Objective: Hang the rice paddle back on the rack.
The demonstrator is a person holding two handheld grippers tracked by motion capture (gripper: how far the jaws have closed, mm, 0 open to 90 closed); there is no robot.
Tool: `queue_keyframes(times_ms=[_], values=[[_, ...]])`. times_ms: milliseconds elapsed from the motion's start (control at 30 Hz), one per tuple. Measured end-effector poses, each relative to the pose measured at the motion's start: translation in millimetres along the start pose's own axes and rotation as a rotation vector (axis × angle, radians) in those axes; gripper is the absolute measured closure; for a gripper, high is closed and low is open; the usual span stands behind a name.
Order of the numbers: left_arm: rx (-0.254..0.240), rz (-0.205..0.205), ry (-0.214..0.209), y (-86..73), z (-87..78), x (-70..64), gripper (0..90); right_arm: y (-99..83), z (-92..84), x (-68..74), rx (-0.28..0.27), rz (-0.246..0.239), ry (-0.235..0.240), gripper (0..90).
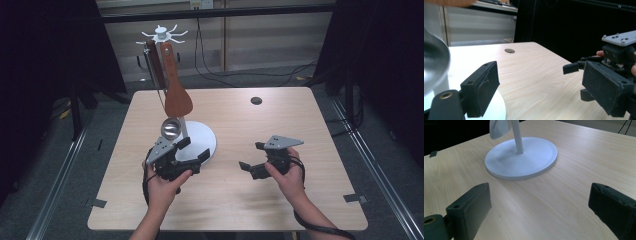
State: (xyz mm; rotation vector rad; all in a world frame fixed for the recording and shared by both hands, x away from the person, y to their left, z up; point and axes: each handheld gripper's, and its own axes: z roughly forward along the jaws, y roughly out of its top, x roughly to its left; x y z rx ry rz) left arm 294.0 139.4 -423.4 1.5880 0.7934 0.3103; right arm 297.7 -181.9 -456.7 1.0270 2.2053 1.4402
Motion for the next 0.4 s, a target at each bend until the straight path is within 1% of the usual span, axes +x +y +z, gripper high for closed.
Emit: queue_keyframes(times_ms=[33,67,133,167,200,267,400], values=[[0.0,0.0,0.0,0.0,0.0,0.0,13.7,0.0,0.0,0.0,0.0,0.0,0.0,4.1],[0.013,0.013,-0.002,-2.1,0.2,-0.1,13.6,0.2,0.1,1.0,0.001,-0.006,0.005,4.2],[0.027,0.008,0.002,-7.3,1.8,-1.6,13.5,0.0,0.3,1.9,0.004,-0.014,0.001,4.2],[0.029,0.01,-0.002,-8.2,2.1,-1.8,13.4,-0.5,0.4,2.1,0.005,-0.013,0.003,4.2],[0.035,0.021,-0.002,-8.6,1.7,-1.3,13.4,-0.9,0.2,2.2,0.006,-0.013,0.003,4.2],[0.034,0.015,0.0,-9.1,2.5,-2.6,13.2,-1.7,-0.2,2.3,0.005,-0.019,0.0,4.2],[0.05,0.031,-0.002,-10.5,3.0,-2.4,12.4,-1.9,-0.2,3.2,0.005,-0.022,-0.003,4.4]])
